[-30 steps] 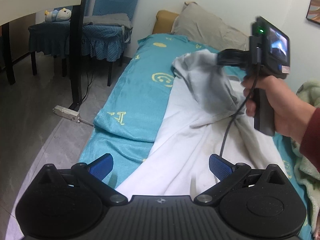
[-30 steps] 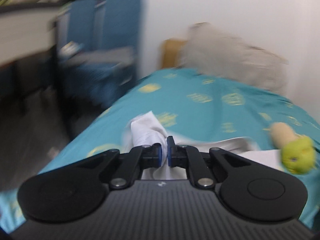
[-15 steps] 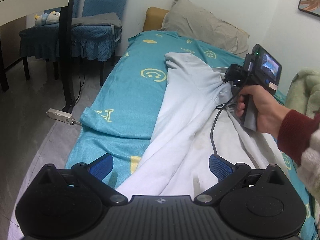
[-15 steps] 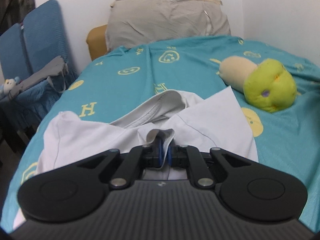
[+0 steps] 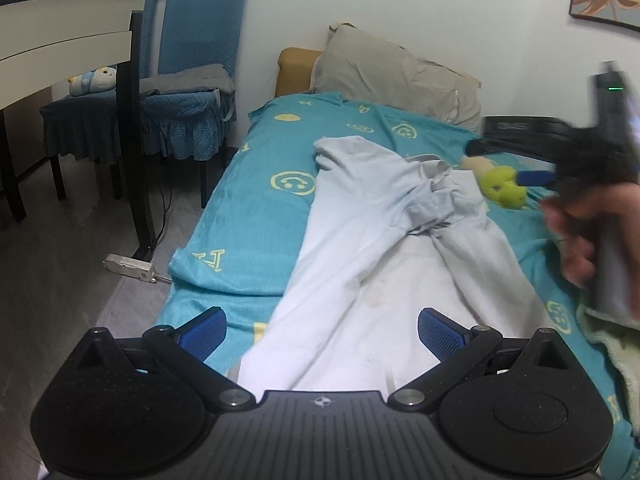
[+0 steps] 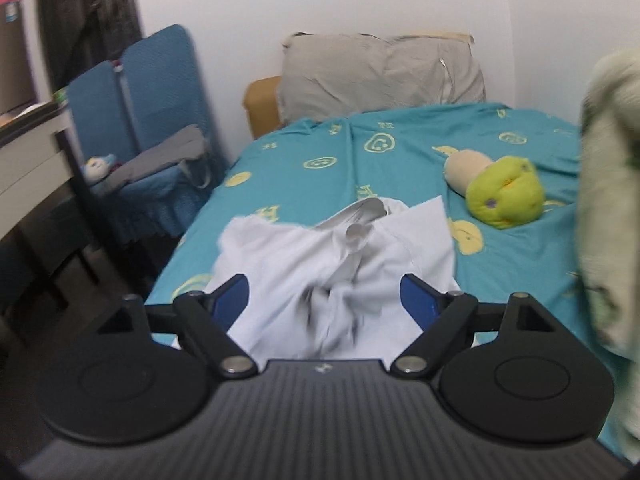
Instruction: Fold clothes
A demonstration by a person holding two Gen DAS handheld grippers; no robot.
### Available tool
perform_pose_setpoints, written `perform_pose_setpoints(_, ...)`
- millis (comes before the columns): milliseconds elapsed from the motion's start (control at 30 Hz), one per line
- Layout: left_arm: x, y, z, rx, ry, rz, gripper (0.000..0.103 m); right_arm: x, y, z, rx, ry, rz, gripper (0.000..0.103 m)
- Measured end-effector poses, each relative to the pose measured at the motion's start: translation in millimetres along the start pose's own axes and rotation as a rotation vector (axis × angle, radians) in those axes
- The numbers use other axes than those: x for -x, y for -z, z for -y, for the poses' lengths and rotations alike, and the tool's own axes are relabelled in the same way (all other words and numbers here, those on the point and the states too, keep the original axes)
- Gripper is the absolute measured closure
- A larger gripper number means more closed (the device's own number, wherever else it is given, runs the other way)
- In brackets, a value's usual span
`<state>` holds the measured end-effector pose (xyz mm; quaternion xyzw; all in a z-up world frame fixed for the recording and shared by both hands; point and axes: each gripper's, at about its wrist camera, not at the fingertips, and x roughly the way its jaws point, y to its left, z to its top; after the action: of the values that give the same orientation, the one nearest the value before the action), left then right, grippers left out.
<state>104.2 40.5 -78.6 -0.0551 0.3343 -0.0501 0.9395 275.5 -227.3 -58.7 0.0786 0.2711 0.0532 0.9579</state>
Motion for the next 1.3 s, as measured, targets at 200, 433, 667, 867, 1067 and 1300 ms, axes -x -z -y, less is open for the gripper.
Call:
perform_pose_setpoints(200, 20, 17, 13, -0.089, -0.009, -0.014, 0.0, 123, 37, -2, -0.046, -0.014, -0.024, 0.019)
perform_pose_setpoints(433, 16, 26, 5, -0.059, -0.013, -0.117, 0.001, 171, 102, 13, -0.104, -0.027, -0.05, 0.019)
perform_pose_setpoints(667, -1, 13, -40, 0.103, 0.016, -0.314, 0.003, 152, 97, 26, -0.129, -0.007, -0.043, 0.019)
perform_pose_setpoints(867, -6, -11, -81, 0.057, 0.059, -0.476, 0.007, 138, 96, 42, -0.193, -0.037, -0.088, 0.019)
perform_pose_setpoints(1067, -22, -10, -117, 0.003, 0.098, -0.634, 0.017, 133, 95, 52, -0.25, -0.058, -0.1, 0.019)
perform_pose_setpoints(1300, -40, 20, -128, 0.01, 0.156, -0.805, 0.036, 128, 96, 52, -0.256, -0.049, -0.122, 0.019)
